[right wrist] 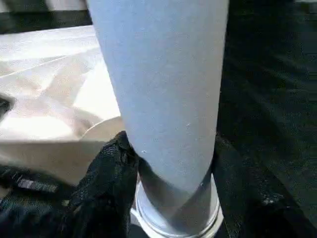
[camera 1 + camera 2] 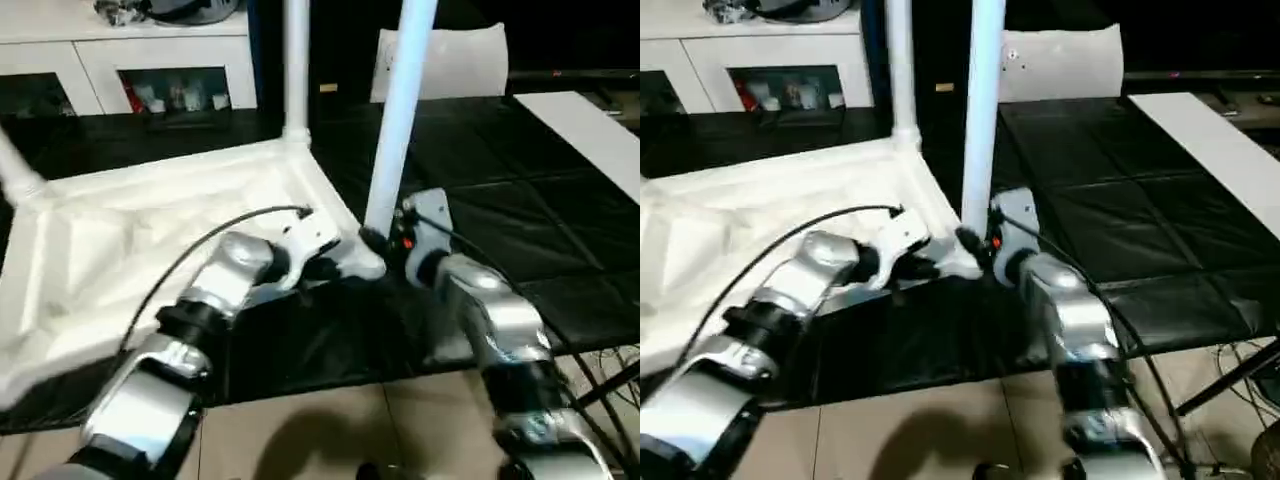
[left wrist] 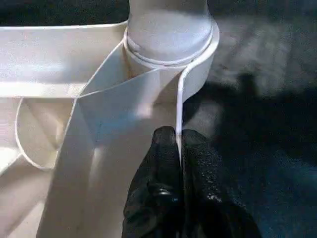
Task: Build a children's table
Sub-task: Rotate leg to tighten
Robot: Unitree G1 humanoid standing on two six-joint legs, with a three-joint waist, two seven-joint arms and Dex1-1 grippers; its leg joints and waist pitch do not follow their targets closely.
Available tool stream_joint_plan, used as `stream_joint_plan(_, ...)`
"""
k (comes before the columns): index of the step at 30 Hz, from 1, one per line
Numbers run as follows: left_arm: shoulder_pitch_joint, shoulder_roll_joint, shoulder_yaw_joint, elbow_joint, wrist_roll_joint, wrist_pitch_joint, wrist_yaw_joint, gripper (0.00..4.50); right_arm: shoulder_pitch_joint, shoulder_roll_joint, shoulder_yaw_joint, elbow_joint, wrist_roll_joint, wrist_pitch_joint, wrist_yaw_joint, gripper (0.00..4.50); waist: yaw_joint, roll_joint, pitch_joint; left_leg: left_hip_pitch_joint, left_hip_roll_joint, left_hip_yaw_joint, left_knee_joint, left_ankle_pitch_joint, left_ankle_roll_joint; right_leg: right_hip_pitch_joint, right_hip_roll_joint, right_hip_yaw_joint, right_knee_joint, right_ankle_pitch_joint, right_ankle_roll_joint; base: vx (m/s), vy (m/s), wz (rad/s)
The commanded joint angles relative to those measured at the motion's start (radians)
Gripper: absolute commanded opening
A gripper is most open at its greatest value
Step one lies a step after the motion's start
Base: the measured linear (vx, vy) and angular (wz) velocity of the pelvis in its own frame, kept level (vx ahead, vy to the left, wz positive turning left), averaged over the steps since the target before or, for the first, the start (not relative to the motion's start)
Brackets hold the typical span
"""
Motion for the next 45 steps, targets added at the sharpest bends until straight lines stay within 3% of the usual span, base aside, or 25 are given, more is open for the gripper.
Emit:
stream_joint_plan(1, -0.048, -0.042, 0.023, -0.049, -0.023, -0.015, 0.035, 0.0, 0.018, 0.056, 0.057, 0.032, 0.004, 0.014, 0.01, 2.61, 0.011, 0.004, -0.085, -0.013, -0.015, 0.009, -0.056, -0.059, 0.08, 0.081, -0.052, 0.053, -0.043, -0.281, -0.1, 0.0, 0.0, 0.0)
stream_joint_plan(4, -0.033, -0.022, 0.005, -0.068, -0.019, -0.038, -0.006, 0.0, 0.038, 0.051, 0.05, 0.013, 0.012, -0.009, 0.017, 2.74, 0.017, 0.003, -0.085, -0.015, -0.014, 0.013, -0.054, -0.025, 0.107, 0.082, -0.052, 0.06, -0.03, -0.197, -0.139, 0.0, 0.0, 0.0)
stream_joint_plan(8, 0.002, 0.018, -0.025, -0.099, -0.025, -0.078, -0.081, 0.0, 0.062, 0.017, 0.044, -0.009, 0.015, -0.042, 0.039, 3.22, 0.022, 0.007, -0.082, -0.01, -0.014, 0.017, -0.056, -0.055, 0.109, 0.079, -0.052, 0.064, -0.034, -0.22, -0.144, 0.0, 0.0, 0.0)
stream_joint_plan(10, 0.013, 0.031, -0.032, -0.108, -0.027, -0.091, -0.101, 0.0, 0.068, 0.003, 0.04, -0.011, 0.012, -0.064, 0.049, 3.36, 0.029, 0.007, -0.081, -0.008, -0.013, 0.02, -0.056, -0.073, 0.103, 0.077, -0.052, 0.065, -0.036, -0.243, -0.139, 0.0, 0.0, 0.0)
stream_joint_plan(11, 0.018, 0.039, -0.033, -0.108, -0.024, -0.096, -0.107, 0.0, 0.077, -0.008, 0.034, -0.018, 0.017, -0.078, 0.067, 3.47, 0.033, 0.016, -0.081, -0.006, -0.013, 0.019, -0.056, -0.077, 0.1, 0.076, -0.052, 0.065, -0.036, -0.25, -0.135, 0.0, 0.0, 0.0)
stream_joint_plan(13, 0.025, 0.052, -0.036, -0.108, -0.024, -0.113, -0.126, 0.0, 0.091, -0.03, 0.028, -0.03, 0.021, -0.095, 0.093, 3.58, 0.04, 0.01, -0.078, -0.006, -0.014, 0.022, -0.057, -0.104, 0.088, 0.076, -0.051, 0.065, -0.04, -0.283, -0.12, 0.0, 0.0, 0.0)
stream_joint_plan(18, 0.035, 0.129, -0.06, -0.085, -0.028, -0.269, -0.259, 0.0, 0.17, -0.187, 0.007, -0.074, 0.03, -0.179, 0.252, 4.1, 0.053, 0.015, -0.077, -0.003, -0.013, 0.022, -0.058, -0.122, 0.085, 0.075, -0.049, 0.065, -0.043, -0.3, -0.103, 0.0, 0.0, 0.0)
stream_joint_plan(22, 0.035, 0.166, -0.083, -0.066, -0.023, -0.339, -0.339, 0.0, 0.208, -0.282, 0.006, -0.082, 0.045, -0.25, 0.393, 4.45, 0.063, 0.012, -0.077, -0.004, -0.012, 0.023, -0.057, -0.142, 0.095, 0.074, -0.048, 0.064, -0.044, -0.317, -0.093, 0.0, 0.0, 0.0)
stream_joint_plan(23, 0.034, 0.175, -0.085, -0.062, -0.037, -0.355, -0.385, 0.0, 0.22, -0.322, -0.001, -0.089, 0.074, -0.264, 0.475, 4.45, 0.064, 0.02, -0.076, -0.004, -0.013, 0.022, -0.057, -0.142, 0.091, 0.074, -0.047, 0.062, -0.046, -0.33, -0.09, 0.0, 0.0, 0.0)
stream_joint_plan(25, 0.034, 0.175, -0.085, -0.062, -0.037, -0.355, -0.385, 0.0, 0.22, -0.322, -0.001, -0.089, 0.074, -0.264, 0.475, 4.45, 0.066, 0.014, -0.075, -0.002, -0.013, 0.024, -0.057, -0.147, 0.092, 0.072, -0.046, 0.062, -0.05, -0.349, -0.088, 0.0, 0.0, 0.0)
stream_joint_plan(29, 0.024, 0.189, -0.095, -0.046, -0.06, -0.388, -0.469, 0.0, 0.233, -0.38, 0.014, -0.122, 0.131, -0.253, 0.616, 4.45, 0.079, 0.015, -0.078, -0.003, -0.01, 0.023, -0.055, -0.137, 0.108, 0.073, -0.044, 0.061, -0.046, -0.337, -0.091, 0.0, 0.0, 0.0)
stream_joint_plan(33, 0.009, 0.206, -0.123, -0.012, -0.065, -0.45, -0.564, 0.0, 0.232, -0.431, 0.073, -0.154, 0.185, -0.23, 0.77, 4.45, 0.091, 0.013, -0.079, -0.003, -0.009, 0.024, -0.054, -0.132, 0.113, 0.072, -0.044, 0.06, -0.044, -0.329, -0.097, 0.0, 0.0, 0.0)
stream_joint_plan(39, 0.018, 0.21, -0.153, -0.029, -0.072, -0.496, -0.672, 0.0, 0.185, -0.436, 0.132, -0.11, 0.195, -0.23, 0.909, 3.92, 0.104, 0.005, -0.077, -0.003, -0.01, 0.026, -0.055, -0.142, 0.099, 0.068, -0.047, 0.056, -0.051, -0.401, -0.073, 0.0, 0.0, 0.0)
stream_joint_plan(45, 0.013, 0.208, -0.17, -0.022, -0.066, -0.532, -0.713, 0.0, 0.144, -0.439, 0.173, -0.078, 0.198, -0.217, 0.971, 3.4, 0.121, 0.004, -0.08, -0.002, -0.002, 0.025, -0.055, -0.113, 0.095, 0.066, -0.05, 0.063, -0.042, -0.363, -0.081, 0.0, 0.0, 0.0)
